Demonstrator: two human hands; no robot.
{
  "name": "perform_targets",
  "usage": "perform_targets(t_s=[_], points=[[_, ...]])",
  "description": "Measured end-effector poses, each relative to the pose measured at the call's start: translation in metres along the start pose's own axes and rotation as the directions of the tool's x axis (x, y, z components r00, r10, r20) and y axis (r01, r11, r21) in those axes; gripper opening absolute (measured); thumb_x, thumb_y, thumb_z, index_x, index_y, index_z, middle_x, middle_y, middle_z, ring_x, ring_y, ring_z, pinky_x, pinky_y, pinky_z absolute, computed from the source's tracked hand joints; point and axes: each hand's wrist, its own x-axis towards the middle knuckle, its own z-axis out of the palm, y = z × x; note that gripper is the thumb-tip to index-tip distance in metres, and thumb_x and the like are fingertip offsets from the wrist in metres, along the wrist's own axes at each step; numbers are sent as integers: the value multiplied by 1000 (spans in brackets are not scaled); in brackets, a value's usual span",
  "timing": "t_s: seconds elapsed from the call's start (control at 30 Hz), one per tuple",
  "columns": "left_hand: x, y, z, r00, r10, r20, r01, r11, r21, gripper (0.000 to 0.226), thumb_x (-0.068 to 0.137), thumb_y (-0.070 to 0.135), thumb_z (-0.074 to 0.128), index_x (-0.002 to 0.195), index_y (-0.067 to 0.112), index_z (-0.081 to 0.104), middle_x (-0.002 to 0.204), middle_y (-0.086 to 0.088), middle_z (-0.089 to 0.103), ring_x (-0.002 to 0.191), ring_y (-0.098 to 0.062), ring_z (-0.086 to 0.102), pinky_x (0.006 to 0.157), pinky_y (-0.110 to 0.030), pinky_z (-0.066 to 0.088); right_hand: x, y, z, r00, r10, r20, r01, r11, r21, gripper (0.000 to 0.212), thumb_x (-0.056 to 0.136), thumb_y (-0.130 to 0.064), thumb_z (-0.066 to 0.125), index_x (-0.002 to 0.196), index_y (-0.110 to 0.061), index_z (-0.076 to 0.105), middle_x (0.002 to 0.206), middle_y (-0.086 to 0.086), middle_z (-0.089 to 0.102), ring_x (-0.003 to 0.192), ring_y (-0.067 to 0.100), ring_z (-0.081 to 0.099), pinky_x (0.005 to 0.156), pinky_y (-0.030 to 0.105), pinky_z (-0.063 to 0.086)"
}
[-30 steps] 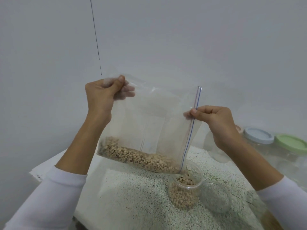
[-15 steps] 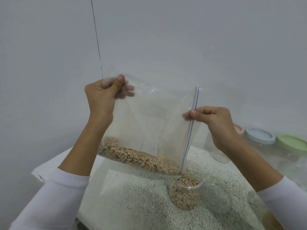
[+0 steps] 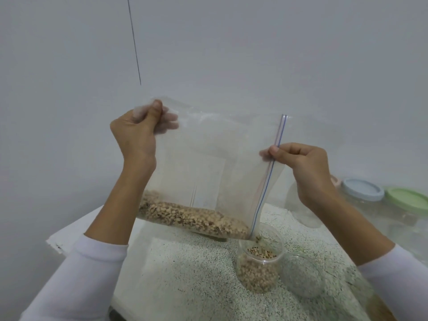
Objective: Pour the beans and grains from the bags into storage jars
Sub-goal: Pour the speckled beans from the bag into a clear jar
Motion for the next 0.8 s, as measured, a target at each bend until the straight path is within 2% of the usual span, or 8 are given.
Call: perform_targets(t_s=[0.13,0.23,0.37,0.47,0.57,0.7,0.8], points=[[-3,-1,5,999,-11,48,9,999,37,18,91,13,63,74,8,67,56,4,69,52,-14,67,55,-25,50,-2,3,4,998,14,55,-14,1000,-7,9,83,-9,67,78,-5,73,70,-4,73,75,0,67,69,-3,40],[-2,-1,4,999,-3,-46,3,1000,18,19,91,13,62,73,9,66,56,5,68,53,-13,67,58,-26,52,-1,2,3,1000,-11,-13,11,999,38,8,83,-9,68,78,-6,73,71,-4,74,76,0,67,72,-1,42],[-2,2,5,999,-14,39,13,999,30,17,91,11,62,74,8,66,56,4,69,53,-14,68,58,-26,52,-1,2,3,998,13,56,-12,1000,-10,9,84,-10,68,80,-5,73,72,-2,74,77,3,68,76,2,43],[-2,0,4,1000,-14,-22,14,1000,7,19,91,12,62,73,9,66,56,4,68,53,-15,68,61,-31,53,0,3,2,1000,-14,-5,14,1000,28,9,84,-8,67,77,-7,73,71,-2,74,76,5,68,73,3,44],[-1,0,4,999,-28,20,27,999,31,20,91,12,62,72,9,66,55,3,68,52,-15,67,58,-28,51,-1,2,3,999,-6,49,6,1000,-4,9,84,-10,67,80,-5,74,72,-1,74,76,4,68,71,1,43],[0,-2,1,999,-24,-37,23,1000,-10,20,92,13,61,73,9,67,56,4,68,54,-15,68,67,-38,55,1,1,3,1000,-29,3,29,999,17,8,84,-9,67,80,-6,73,70,-4,73,76,3,67,76,4,45],[-3,-2,5,998,-46,39,46,999,7,20,91,13,62,72,8,66,56,3,69,54,-16,68,66,-37,53,-1,3,6,999,-4,48,4,1000,-3,10,85,-9,66,83,-2,73,69,-4,73,73,2,67,71,1,42]])
